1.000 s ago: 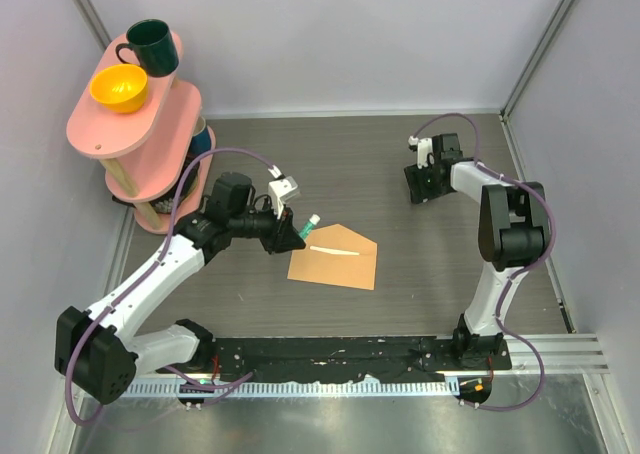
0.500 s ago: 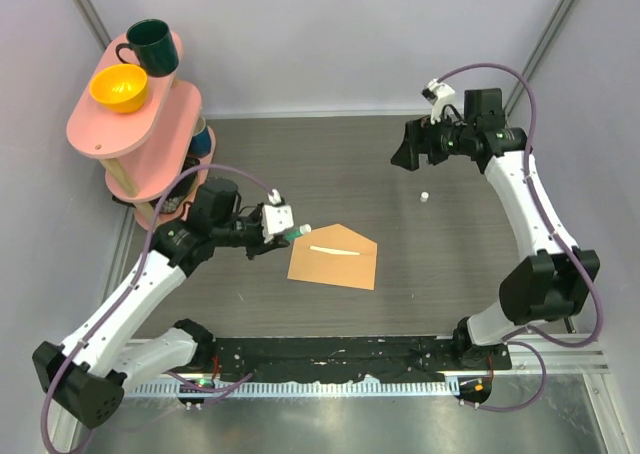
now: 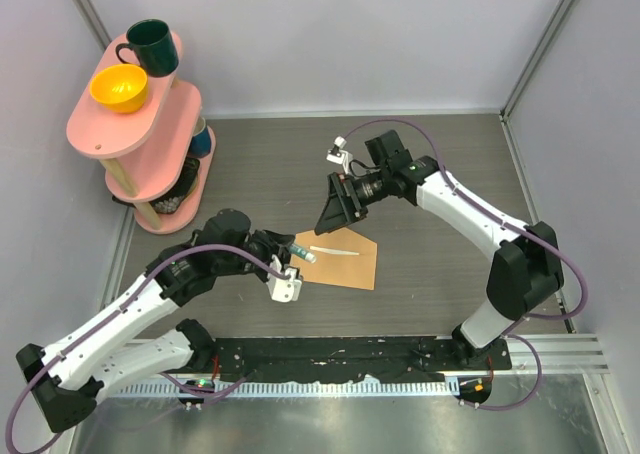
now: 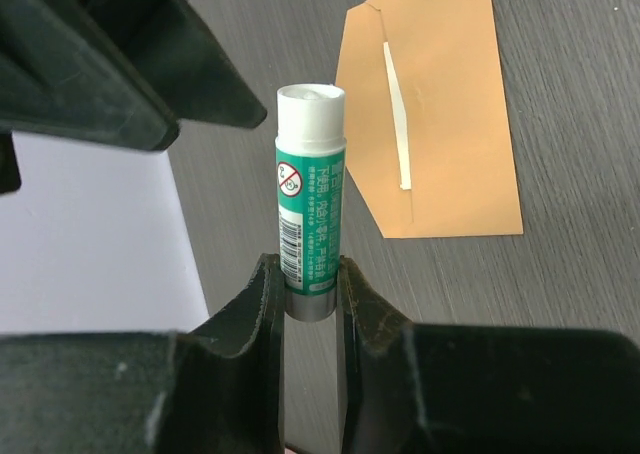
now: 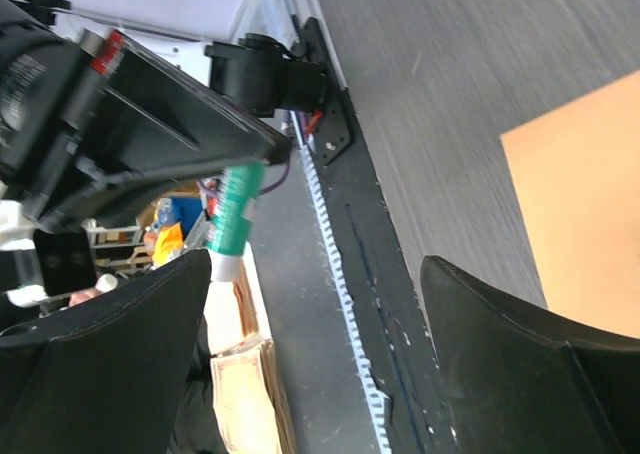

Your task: Place the letter into the envelope and seal it

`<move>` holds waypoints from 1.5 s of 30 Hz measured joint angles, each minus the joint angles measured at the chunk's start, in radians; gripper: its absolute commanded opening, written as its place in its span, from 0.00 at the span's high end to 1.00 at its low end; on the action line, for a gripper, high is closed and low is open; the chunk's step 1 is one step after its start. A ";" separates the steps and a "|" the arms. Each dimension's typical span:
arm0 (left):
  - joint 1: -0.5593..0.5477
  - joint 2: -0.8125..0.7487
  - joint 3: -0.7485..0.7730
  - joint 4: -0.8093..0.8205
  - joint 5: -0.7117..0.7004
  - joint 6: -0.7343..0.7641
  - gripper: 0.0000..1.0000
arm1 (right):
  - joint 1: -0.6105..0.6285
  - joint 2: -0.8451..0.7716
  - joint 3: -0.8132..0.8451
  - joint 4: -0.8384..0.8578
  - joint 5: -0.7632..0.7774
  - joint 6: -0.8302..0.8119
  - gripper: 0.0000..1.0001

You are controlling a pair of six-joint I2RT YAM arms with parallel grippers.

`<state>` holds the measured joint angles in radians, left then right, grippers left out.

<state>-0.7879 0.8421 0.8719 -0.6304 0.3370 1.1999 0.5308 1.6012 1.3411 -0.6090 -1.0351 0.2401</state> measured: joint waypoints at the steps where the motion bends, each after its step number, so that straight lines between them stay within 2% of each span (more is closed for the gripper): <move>1: -0.016 0.000 -0.009 0.007 -0.016 0.014 1.00 | 0.010 0.004 0.000 0.013 -0.009 0.012 0.09; 9: -0.066 0.021 -0.032 0.052 -0.106 0.035 1.00 | 0.099 0.014 -0.008 0.117 -0.061 0.101 0.17; 14: -0.068 0.028 -0.034 0.074 -0.134 0.030 1.00 | 0.145 0.043 -0.022 0.145 -0.063 0.126 0.31; 17: -0.068 0.033 -0.034 0.085 -0.148 0.021 1.00 | 0.154 0.063 -0.022 0.146 -0.062 0.131 0.48; 18: -0.068 0.034 -0.034 0.089 -0.154 0.018 1.00 | 0.158 0.066 -0.022 0.146 -0.061 0.133 0.60; 20: -0.068 0.035 -0.034 0.093 -0.160 0.013 1.00 | 0.161 0.068 -0.022 0.146 -0.060 0.129 0.74; 21: -0.068 0.035 -0.034 0.092 -0.166 0.013 1.00 | 0.161 0.068 -0.022 0.146 -0.068 0.135 0.86; 23: -0.068 0.034 -0.039 0.094 -0.172 0.014 0.97 | 0.163 0.068 -0.021 0.142 -0.054 0.135 0.99; 24: -0.069 0.033 -0.039 0.094 -0.175 0.014 0.88 | 0.161 0.071 -0.021 0.137 -0.056 0.136 0.99; 25: -0.069 0.033 -0.040 0.095 -0.178 0.013 0.60 | 0.160 0.071 -0.021 0.134 -0.055 0.135 0.99; 27: -0.070 0.032 -0.040 0.096 -0.179 -0.004 0.37 | 0.161 0.071 -0.020 0.127 -0.057 0.123 0.99; 28: -0.071 0.032 -0.038 0.095 -0.180 -0.028 0.15 | 0.161 0.071 -0.017 0.113 -0.056 0.101 0.99; 29: -0.070 0.030 -0.037 0.093 -0.181 -0.051 0.12 | 0.161 0.071 -0.013 0.100 -0.055 0.082 0.99; 32: -0.058 0.027 0.011 0.048 -0.177 -0.221 0.11 | 0.156 0.070 0.029 0.006 -0.036 -0.035 0.99; 34: -0.031 0.019 0.075 0.003 -0.142 -0.360 0.16 | 0.150 0.069 0.061 -0.061 -0.012 -0.122 0.99; 37: 0.066 0.000 0.165 -0.044 -0.048 -0.568 0.20 | 0.135 0.058 0.102 -0.174 0.046 -0.272 0.99; 39: 0.182 -0.001 0.212 -0.061 0.068 -0.751 0.21 | 0.129 0.039 0.110 -0.238 0.087 -0.366 0.99; 42: 0.321 0.014 0.224 -0.054 0.267 -1.022 0.28 | 0.124 -0.002 0.110 -0.307 0.155 -0.476 0.99; 45: 0.397 0.060 0.179 0.027 0.444 -1.314 0.30 | 0.125 -0.042 0.110 -0.344 0.217 -0.557 0.99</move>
<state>-0.3904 0.9020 1.0512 -0.6033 0.7815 -0.1139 0.6556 1.5589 1.4513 -0.9535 -0.8181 -0.3168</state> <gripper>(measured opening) 0.720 0.286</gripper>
